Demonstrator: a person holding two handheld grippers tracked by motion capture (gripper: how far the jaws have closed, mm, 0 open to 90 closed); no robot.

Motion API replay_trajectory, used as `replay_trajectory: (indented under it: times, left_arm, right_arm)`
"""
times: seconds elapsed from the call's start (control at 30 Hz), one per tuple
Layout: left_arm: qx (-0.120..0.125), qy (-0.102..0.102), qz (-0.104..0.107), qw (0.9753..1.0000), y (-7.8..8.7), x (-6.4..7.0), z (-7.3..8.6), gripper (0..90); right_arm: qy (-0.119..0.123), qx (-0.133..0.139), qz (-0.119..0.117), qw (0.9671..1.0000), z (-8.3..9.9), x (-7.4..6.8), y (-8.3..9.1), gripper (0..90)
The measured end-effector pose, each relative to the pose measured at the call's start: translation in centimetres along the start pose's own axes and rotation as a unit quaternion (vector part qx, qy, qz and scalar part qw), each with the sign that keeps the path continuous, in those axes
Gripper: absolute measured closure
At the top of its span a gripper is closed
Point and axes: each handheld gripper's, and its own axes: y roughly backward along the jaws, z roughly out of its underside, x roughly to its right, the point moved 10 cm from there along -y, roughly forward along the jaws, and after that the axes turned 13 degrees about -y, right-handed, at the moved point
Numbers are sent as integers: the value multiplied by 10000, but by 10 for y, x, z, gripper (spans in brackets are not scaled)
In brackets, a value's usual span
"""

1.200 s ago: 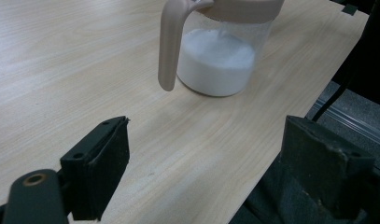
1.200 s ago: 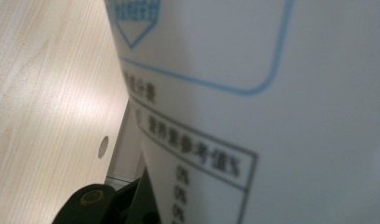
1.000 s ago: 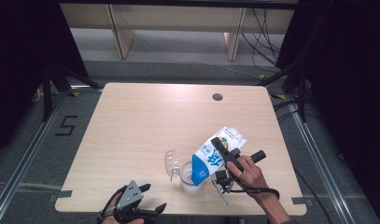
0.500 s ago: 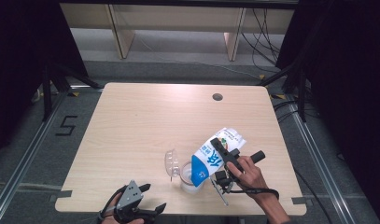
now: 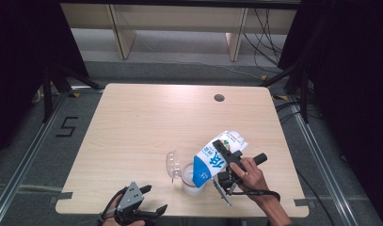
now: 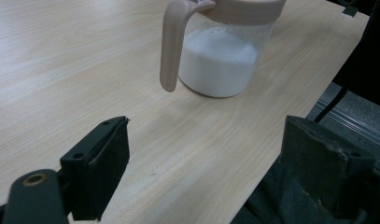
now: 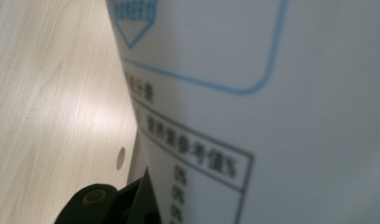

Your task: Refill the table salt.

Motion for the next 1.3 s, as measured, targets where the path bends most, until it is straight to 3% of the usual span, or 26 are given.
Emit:
replay_trajectory:
  times: [0.27, 0.33, 0.4, 0.5, 0.53, 0.6, 0.7, 0.73, 0.87, 0.97, 1.13, 1.17, 1.2, 1.23, 1.3]
  left_arm:
    - [-36, -11, -1, 10000, 1, 0, 0, 154]
    - [-23, -9, 6, 10000, 1, 0, 0, 154]
    - [-17, -14, 4, 10000, 1, 0, 0, 154]
    - [-27, -16, 6, 10000, 1, 0, 0, 154]
    - [-21, -17, 3, 10000, 1, 0, 0, 154]
    - [-38, -22, -2, 10000, 1, 0, 0, 154]
    - [-16, -10, 4, 10000, 1, 0, 0, 154]
    - [-40, -4, -12, 10000, 1, 0, 0, 154]
    - [-64, -19, -25, 10000, 2, 0, 1, 154]
    - [-58, -42, -28, 10000, 1, -1, 1, 154]
    - [-35, -19, -2, 10000, 1, 0, 0, 154]
    - [-35, -16, -4, 10000, 1, 0, 0, 154]
    - [-35, -16, -4, 10000, 1, 0, 0, 154]
    - [-32, -15, -3, 10000, 1, 0, 0, 154]
    - [-35, -21, -2, 10000, 1, 0, 0, 154]
  right_arm:
    - [-456, -23, -165, 9988, 1, -6, 0, 779]
    - [-429, 35, -167, 9989, -1, -3, -1, 779]
    - [-716, -29, -232, 9972, 2, -5, 0, 779]
    - [-841, 30, -311, 9960, 2, -5, -1, 779]
    - [-726, 96, -281, 9969, 1, -1, -1, 779]
    - [-1031, 36, -343, 9941, 3, -5, 0, 779]
    - [-1124, 86, -440, 9927, 2, -5, -1, 780]
    - [-1291, 88, -461, 9905, 3, -6, -1, 780]
    - [-1581, 91, -583, 9857, 3, -8, -1, 780]
    - [-1984, 124, -748, 9772, 4, -11, -1, 780]
    - [-2571, 124, -819, 9628, 9, -9, -2, 782]
    - [-2420, 66, -872, 9663, 11, -8, -2, 782]
    - [-2420, 66, -872, 9663, 11, -8, -2, 782]
    - [-2822, 85, -946, 9546, 13, -12, -2, 782]
    - [-2922, 75, -990, 9512, 15, -14, -3, 782]
